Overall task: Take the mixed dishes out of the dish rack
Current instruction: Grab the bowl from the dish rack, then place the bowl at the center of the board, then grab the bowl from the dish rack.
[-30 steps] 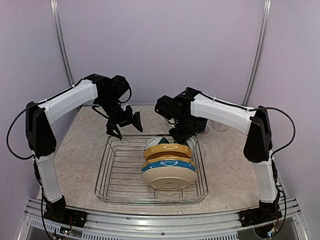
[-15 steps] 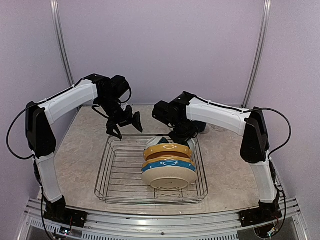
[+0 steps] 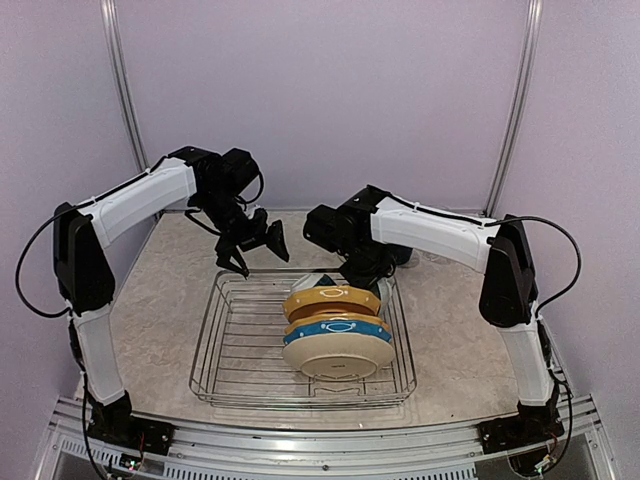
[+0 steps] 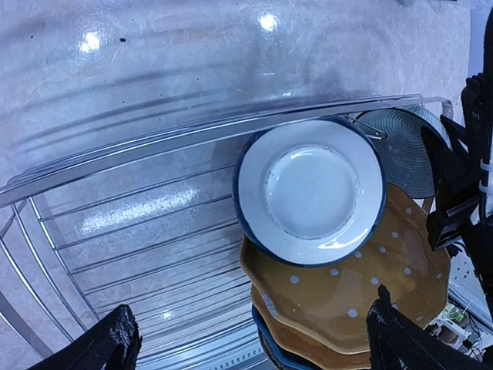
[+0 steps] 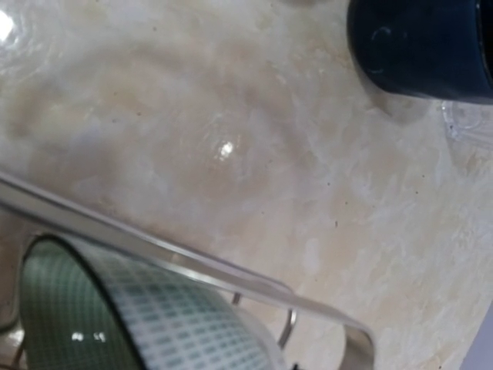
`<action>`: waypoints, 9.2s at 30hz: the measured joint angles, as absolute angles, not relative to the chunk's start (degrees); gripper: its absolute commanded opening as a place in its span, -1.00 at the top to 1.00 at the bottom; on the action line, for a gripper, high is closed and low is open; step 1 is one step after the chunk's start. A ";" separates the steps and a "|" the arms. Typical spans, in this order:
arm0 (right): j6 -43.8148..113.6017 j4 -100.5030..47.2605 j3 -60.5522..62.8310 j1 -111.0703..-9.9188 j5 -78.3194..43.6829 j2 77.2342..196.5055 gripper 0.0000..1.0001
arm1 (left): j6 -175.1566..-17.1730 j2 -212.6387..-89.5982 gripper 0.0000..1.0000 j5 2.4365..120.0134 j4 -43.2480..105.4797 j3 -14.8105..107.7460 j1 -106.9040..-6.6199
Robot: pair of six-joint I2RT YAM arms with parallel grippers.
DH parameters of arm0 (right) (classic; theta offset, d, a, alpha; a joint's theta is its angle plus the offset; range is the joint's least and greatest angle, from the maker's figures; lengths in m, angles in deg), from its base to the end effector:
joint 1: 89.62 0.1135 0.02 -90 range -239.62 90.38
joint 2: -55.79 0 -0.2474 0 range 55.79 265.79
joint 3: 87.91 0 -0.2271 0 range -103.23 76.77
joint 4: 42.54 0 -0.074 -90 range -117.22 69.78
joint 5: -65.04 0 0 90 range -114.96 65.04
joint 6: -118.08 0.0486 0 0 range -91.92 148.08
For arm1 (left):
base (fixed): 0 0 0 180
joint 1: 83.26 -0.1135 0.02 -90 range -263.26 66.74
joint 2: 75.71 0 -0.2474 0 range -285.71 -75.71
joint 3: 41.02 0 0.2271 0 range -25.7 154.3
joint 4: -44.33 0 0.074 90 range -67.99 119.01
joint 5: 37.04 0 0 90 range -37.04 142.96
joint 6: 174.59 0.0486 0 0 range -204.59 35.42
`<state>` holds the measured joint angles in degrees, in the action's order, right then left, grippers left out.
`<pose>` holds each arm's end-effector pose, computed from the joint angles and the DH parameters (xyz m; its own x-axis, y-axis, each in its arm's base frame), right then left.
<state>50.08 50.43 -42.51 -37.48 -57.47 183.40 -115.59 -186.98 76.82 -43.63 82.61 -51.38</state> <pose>0.2689 0.3033 0.2224 -0.8084 -0.5252 -0.2658 -0.3665 0.8025 -0.4708 0.2962 -0.2074 0.2779 -0.9978 0.0659 -0.0114 0.0636 0.8836 -0.4639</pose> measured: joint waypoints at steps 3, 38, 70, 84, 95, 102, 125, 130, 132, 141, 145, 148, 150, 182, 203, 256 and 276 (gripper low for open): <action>50.30 50.39 -42.31 -37.28 -58.15 183.38 0.89 | -115.50 -187.85 -0.98 77.96 -43.50 83.51 -51.36; 53.86 50.30 -37.46 -37.48 -63.79 177.15 1.00 | -113.88 -194.43 -0.97 84.08 -46.06 88.45 -49.57; 54.43 41.62 -24.00 -45.92 -58.83 158.18 1.00 | -116.14 -196.31 -0.98 82.02 -47.59 93.85 -49.44; 54.58 17.56 6.45 -77.13 -32.60 141.57 1.00 | -117.21 -195.02 -0.98 78.35 -47.74 99.48 -52.45; 54.30 1.03 13.64 -93.13 -22.61 147.18 1.00 | -117.32 -194.69 -0.98 76.34 -47.80 99.59 -55.16; 52.92 -6.68 14.23 -93.17 -19.31 153.63 1.00 | -117.27 -194.69 -0.98 76.03 -47.83 102.94 -57.00; 52.07 -16.01 17.49 -92.43 -10.98 158.99 0.43 | -116.35 -196.94 -0.98 76.34 -47.78 104.88 -58.81; 50.38 -14.11 17.36 -91.51 -11.20 158.62 0.00 | -116.14 -197.27 -0.98 76.62 -47.76 104.90 -58.79; 49.71 -12.34 17.36 -91.25 -11.55 157.70 -0.13 | -116.03 -197.49 -0.98 76.71 -47.76 104.90 -58.79; 46.91 -2.22 16.37 -90.83 -15.16 149.19 -0.42 | -115.65 -198.89 -0.98 77.69 -47.78 104.90 -58.79; 46.41 2.39 13.62 -88.58 -16.62 147.29 -0.46 | -115.48 -199.19 -0.98 78.31 -47.78 104.90 -58.79; 46.12 5.25 9.81 -85.06 -16.86 147.29 -0.50 | -115.31 -199.52 -0.98 78.85 -47.78 104.90 -58.77; 46.23 7.13 6.60 -82.31 -16.51 147.42 -0.52 | -115.13 -199.87 -0.98 79.29 -47.76 104.90 -58.71; 76.31 4.44 -16.24 -53.55 7.75 168.71 -0.86 | -112.33 -185.58 -0.97 82.42 -39.08 79.20 -57.31; 83.17 4.77 -21.42 -50.36 8.91 174.33 -0.83 | -112.18 -183.59 -0.79 87.57 -28.83 71.51 -55.73; 84.68 19.22 -31.52 -48.65 10.66 180.41 -0.63 | -113.71 -186.23 -0.23 89.91 -24.07 65.52 -51.47; 93.07 8.27 -29.07 -48.65 14.02 179.86 -0.17 | -114.10 -186.25 -0.18 90.07 -23.72 64.45 -52.69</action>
<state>93.07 8.27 -29.07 -48.65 14.02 179.86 -114.10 -186.25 90.07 -23.72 64.45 -52.69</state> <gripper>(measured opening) 0.611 0.596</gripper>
